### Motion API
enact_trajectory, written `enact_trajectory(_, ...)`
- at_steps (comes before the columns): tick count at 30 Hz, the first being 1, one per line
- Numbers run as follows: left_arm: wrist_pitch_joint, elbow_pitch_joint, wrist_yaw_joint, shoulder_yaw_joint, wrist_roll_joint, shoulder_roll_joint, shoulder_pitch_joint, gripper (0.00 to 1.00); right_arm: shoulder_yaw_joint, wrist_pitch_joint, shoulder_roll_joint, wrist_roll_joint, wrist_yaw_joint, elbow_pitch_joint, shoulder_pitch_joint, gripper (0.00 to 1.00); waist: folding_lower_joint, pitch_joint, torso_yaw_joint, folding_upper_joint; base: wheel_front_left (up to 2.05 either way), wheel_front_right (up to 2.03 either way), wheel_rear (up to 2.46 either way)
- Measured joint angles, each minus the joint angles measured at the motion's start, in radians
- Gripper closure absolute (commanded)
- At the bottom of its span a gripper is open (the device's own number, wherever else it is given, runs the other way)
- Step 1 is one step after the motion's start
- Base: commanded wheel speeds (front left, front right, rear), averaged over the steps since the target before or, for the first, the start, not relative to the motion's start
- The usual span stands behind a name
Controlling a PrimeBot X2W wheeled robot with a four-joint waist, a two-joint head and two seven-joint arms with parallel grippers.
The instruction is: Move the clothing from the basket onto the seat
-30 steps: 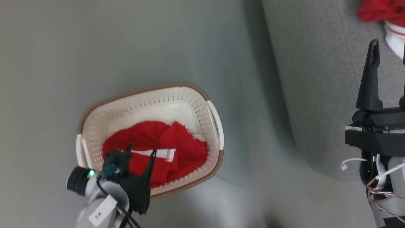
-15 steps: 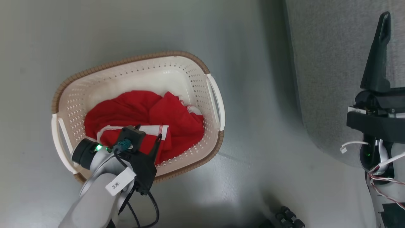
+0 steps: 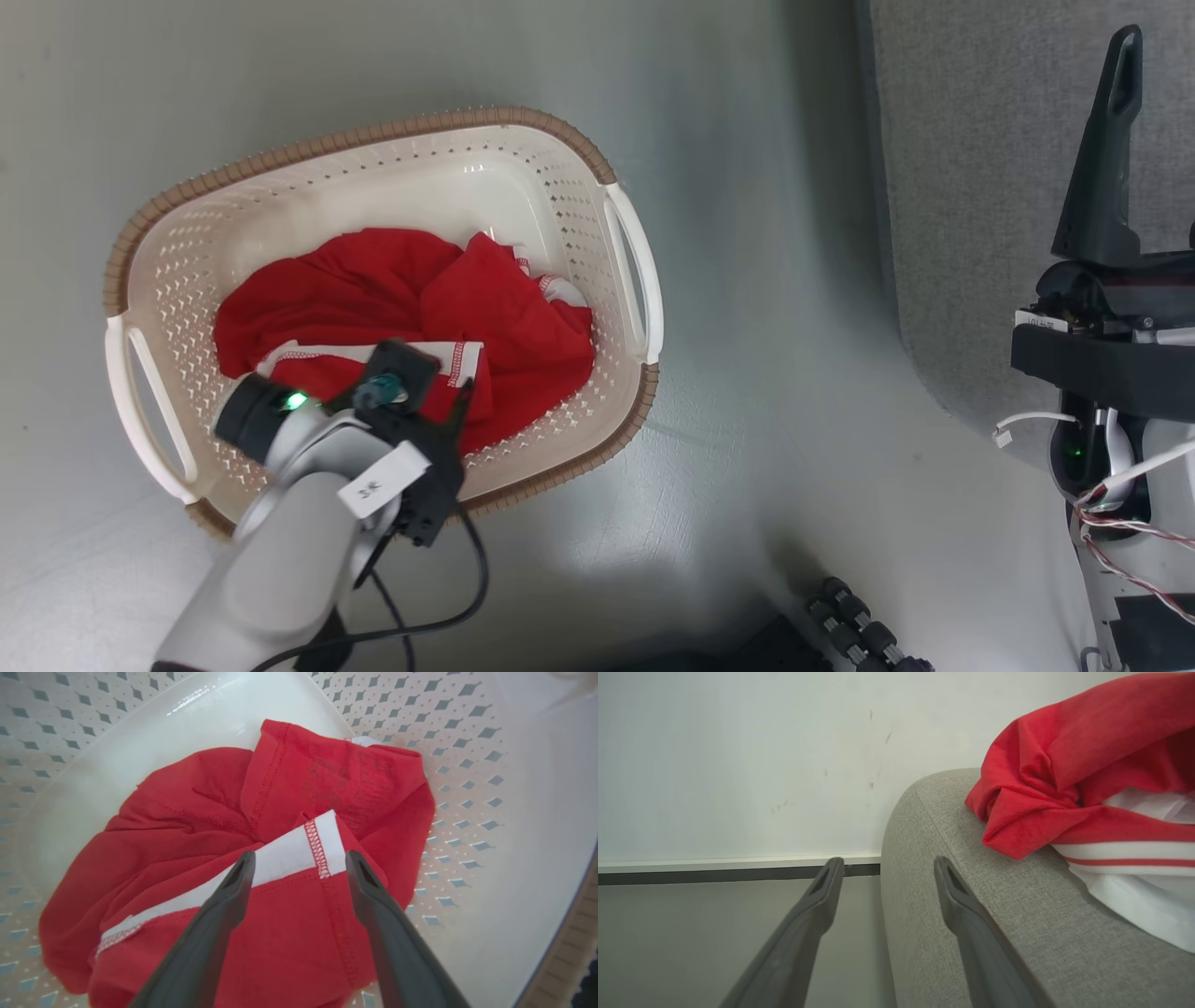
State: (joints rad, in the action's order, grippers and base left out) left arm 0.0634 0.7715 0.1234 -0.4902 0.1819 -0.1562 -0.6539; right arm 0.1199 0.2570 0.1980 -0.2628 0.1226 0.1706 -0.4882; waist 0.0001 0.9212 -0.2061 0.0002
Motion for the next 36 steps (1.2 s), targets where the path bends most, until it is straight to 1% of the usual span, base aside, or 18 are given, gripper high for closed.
enact_trajectory(4,0.0,0.023,0.0,-0.021,0.0,0.027,-0.021,0.0,-0.002,0.0,-0.006,0.0,-0.001,-0.014,-0.011,0.0,0.0,0.01,0.0,0.0,0.0,0.0,0.0)
enact_trajectory(6,0.002,0.038,0.0,-0.037,0.0,0.031,-0.022,0.0,-0.001,0.0,-0.01,0.002,-0.008,-0.015,-0.015,0.0,0.0,0.011,0.0,0.0,0.0,0.0,0.0)
enact_trajectory(11,0.007,0.072,0.001,-0.053,-0.008,0.026,-0.039,0.0,0.014,0.0,-0.033,0.008,-0.012,-0.014,-0.017,0.0,-0.0001,0.02,-0.009,-0.0002,0.0,0.0,0.0)
enact_trajectory(17,0.024,0.118,0.001,-0.09,-0.039,0.013,-0.077,0.0,0.01,0.0,-0.033,0.01,-0.018,-0.011,-0.017,0.0,-0.0001,0.044,-0.02,-0.0002,0.0,0.0,0.0)
enact_trajectory(21,0.027,0.142,0.001,-0.112,-0.065,0.015,-0.083,0.0,0.006,0.0,-0.036,0.017,-0.019,-0.013,-0.017,0.0,-0.0001,0.058,-0.027,-0.0002,0.0,0.0,0.0)
enact_trajectory(28,0.021,0.171,0.001,-0.122,-0.078,0.016,-0.111,0.0,0.005,0.0,-0.049,0.023,-0.026,-0.013,-0.021,0.0,-0.0001,0.066,-0.028,-0.0002,0.0,0.0,0.0)
enact_trajectory(29,0.015,0.176,0.0,-0.122,-0.078,0.016,-0.118,0.08,0.004,0.0,-0.05,0.023,-0.026,-0.013,-0.023,0.0,-0.0001,0.067,-0.029,-0.0001,0.0,0.0,0.0)
enact_trajectory(30,0.013,0.18,0.0,-0.121,-0.078,0.016,-0.123,0.38,0.004,0.0,-0.052,0.024,-0.026,-0.013,-0.026,0.0,-0.0001,0.068,-0.029,-0.0002,0.0,0.0,0.0)
enact_trajectory(31,0.013,0.184,0.0,-0.121,-0.078,0.016,-0.124,0.58,0.004,0.0,-0.052,0.025,-0.027,-0.013,-0.03,0.0,0.0,0.069,-0.029,-0.0002,0.0,0.0,0.0)
enact_trajectory(32,0.013,0.188,-0.001,-0.122,-0.079,0.017,-0.126,0.84,0.003,0.0,-0.053,0.026,-0.028,-0.013,-0.034,0.0,-0.0001,0.07,-0.029,-0.0002,0.0,0.0,0.0)
enact_trajectory(33,0.004,0.196,-0.003,-0.123,-0.083,0.017,-0.127,1.0,0.001,0.0,-0.054,0.026,-0.029,-0.015,-0.035,0.0,-0.0001,0.071,-0.03,-0.0002,0.0,0.0,0.0)
enact_trajectory(36,-0.007,0.209,-0.011,-0.122,-0.086,0.018,-0.139,1.0,-0.003,0.0,-0.059,0.027,-0.032,-0.019,-0.035,0.0,-0.0001,0.071,-0.031,-0.0001,0.0,0.0,0.0)
